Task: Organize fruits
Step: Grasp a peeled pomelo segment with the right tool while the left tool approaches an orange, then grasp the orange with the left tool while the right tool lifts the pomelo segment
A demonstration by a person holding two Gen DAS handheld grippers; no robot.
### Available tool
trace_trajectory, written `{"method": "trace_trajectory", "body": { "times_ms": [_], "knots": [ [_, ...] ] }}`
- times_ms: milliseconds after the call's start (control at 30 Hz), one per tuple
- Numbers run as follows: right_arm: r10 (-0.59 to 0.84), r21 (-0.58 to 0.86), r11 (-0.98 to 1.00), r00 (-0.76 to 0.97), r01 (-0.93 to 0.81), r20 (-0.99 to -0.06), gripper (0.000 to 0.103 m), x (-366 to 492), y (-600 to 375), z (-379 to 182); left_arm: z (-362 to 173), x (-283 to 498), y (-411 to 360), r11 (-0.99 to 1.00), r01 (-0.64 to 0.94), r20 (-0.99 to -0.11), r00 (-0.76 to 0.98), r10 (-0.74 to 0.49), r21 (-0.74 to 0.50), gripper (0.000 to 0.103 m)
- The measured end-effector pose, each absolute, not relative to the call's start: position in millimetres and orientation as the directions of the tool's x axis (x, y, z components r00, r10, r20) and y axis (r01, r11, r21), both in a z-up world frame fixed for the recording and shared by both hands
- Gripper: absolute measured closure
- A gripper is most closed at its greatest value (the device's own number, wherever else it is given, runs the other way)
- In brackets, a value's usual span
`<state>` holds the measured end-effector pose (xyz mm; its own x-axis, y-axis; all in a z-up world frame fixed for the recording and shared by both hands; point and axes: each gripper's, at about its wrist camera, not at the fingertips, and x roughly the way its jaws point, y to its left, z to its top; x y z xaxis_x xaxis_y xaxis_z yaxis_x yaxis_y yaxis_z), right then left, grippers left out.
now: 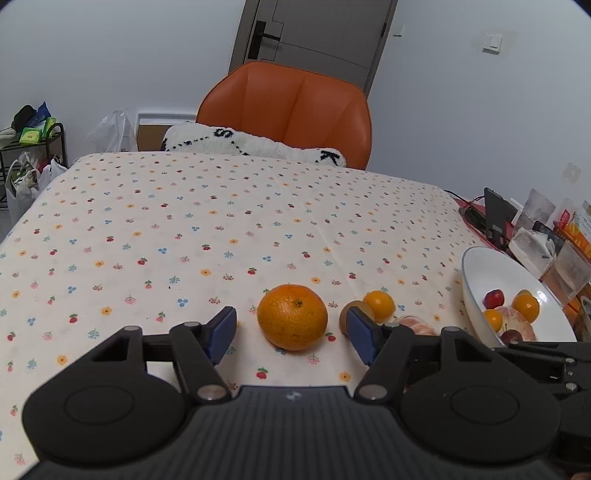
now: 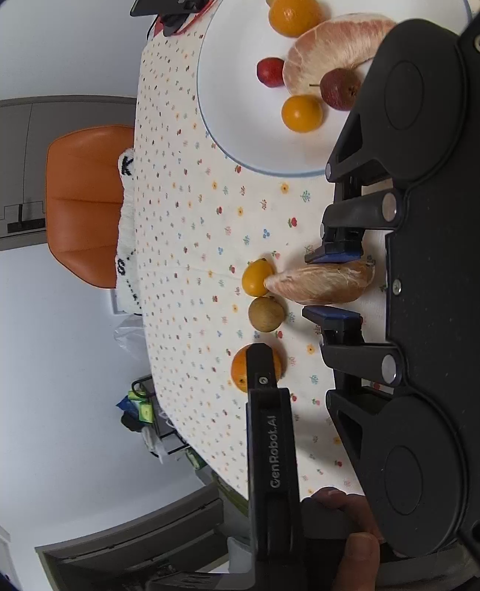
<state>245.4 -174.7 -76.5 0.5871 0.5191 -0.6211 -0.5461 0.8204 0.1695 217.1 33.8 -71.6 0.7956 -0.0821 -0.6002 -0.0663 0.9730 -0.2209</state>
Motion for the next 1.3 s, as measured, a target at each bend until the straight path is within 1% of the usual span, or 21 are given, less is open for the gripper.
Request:
{"method": "trace_trajectory", "body": {
  "times_ms": [33, 133, 167, 233, 400, 633, 1300],
  "knots": [
    [0.517, 0.165, 0.820, 0.586, -0.548, -0.624, 0.077, 246, -173, -78, -73, 218, 34, 0.974, -0.067, -0.602, 0.795, -0.080, -0.218, 0.041],
    [0.520, 0.166, 0.818, 0.586, -0.550, -0.622, 0.077, 246, -172, -79, -76, 221, 34, 0.973, -0.075, -0.611, 0.788, -0.076, -0.217, 0.049],
    [0.518, 0.164, 0.819, 0.587, -0.550, -0.622, 0.081, 246, -171, -79, -77, 221, 35, 0.973, -0.078, -0.610, 0.789, -0.072, -0.216, 0.052],
    [0.522, 0.169, 0.818, 0.584, -0.551, -0.622, 0.082, 247, -172, -79, -77, 221, 35, 0.971, -0.071, -0.605, 0.792, -0.085, -0.230, 0.061],
    [0.537, 0.174, 0.811, 0.591, -0.559, -0.602, 0.083, 241, -175, -74, -73, 217, 35, 0.968, -0.084, -0.609, 0.789, -0.080, -0.236, 0.062],
    [0.539, 0.192, 0.822, 0.625, -0.536, -0.565, 0.083, 235, -191, -62, -58, 201, 30, 0.971, -0.067, -0.589, 0.804, -0.082, -0.228, 0.062],
    [0.519, 0.220, 0.851, 0.706, -0.476, -0.482, 0.083, 217, -247, -38, -20, 183, -27, 0.981, 0.019, -0.533, 0.837, -0.121, -0.193, 0.062]
  ]
}}
